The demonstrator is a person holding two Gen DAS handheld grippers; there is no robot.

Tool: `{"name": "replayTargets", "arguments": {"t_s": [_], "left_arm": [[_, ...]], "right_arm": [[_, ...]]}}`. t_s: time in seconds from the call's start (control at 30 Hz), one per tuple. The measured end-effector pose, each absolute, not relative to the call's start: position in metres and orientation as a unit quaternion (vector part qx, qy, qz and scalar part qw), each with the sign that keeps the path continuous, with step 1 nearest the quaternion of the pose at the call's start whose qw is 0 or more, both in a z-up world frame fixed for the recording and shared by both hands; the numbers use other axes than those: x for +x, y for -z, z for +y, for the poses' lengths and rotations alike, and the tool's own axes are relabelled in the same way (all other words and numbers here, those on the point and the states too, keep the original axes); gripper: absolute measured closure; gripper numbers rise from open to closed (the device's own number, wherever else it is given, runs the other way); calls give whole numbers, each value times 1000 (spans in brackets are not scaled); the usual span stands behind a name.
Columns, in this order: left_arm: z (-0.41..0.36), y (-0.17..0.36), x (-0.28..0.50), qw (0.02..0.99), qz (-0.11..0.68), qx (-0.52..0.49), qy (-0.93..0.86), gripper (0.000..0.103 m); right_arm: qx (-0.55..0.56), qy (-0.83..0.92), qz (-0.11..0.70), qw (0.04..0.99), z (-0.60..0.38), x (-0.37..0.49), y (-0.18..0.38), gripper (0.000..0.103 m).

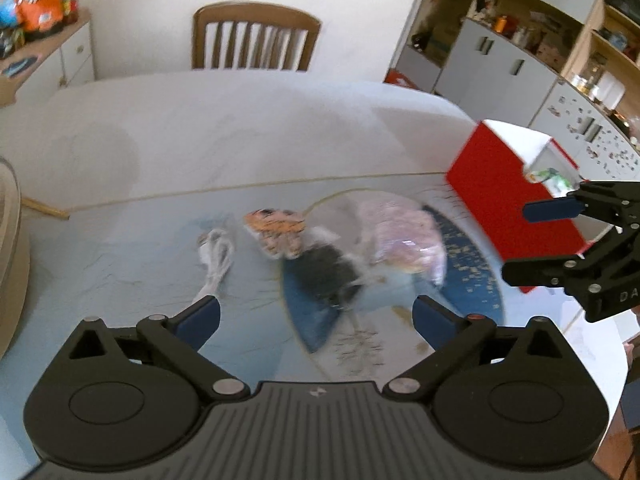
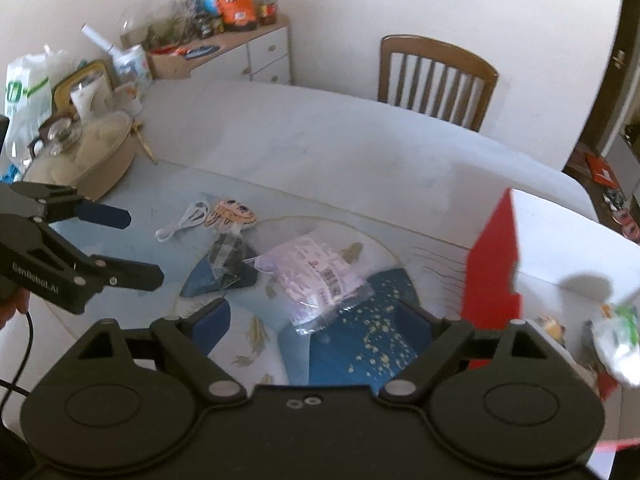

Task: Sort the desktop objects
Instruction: 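Withdraw both tools from the box back over the placemat items, then grasp the white USB cable with left tool while right tool grasps the purple snack packet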

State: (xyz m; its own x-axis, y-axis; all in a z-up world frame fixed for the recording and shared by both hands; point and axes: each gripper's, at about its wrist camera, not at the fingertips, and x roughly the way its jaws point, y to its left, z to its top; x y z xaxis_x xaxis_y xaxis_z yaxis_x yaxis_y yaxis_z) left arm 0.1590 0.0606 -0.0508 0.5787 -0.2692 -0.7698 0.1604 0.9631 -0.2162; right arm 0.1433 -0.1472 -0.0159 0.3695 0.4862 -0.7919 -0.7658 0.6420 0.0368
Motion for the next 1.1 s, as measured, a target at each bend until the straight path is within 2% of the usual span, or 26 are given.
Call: {"name": "replayTargets", "arguments": {"t_s": [0.57, 0.97, 1.07, 1.1], "left_arm": [[86, 104, 206, 876, 470, -48, 96, 0], [81, 116, 208, 898, 433, 11, 70, 0], [77, 118, 207, 899, 432, 26, 65, 2], [76, 119, 207, 901, 430, 29, 59, 5]], "right_arm": [[-234, -405, 421, 777, -105, 175, 54, 14], [-257, -409, 426, 765, -76, 195, 80, 15], [-261, -410, 426, 763, -72, 197, 84, 17], [-262, -410, 427, 762, -71, 198, 85, 17]]}}
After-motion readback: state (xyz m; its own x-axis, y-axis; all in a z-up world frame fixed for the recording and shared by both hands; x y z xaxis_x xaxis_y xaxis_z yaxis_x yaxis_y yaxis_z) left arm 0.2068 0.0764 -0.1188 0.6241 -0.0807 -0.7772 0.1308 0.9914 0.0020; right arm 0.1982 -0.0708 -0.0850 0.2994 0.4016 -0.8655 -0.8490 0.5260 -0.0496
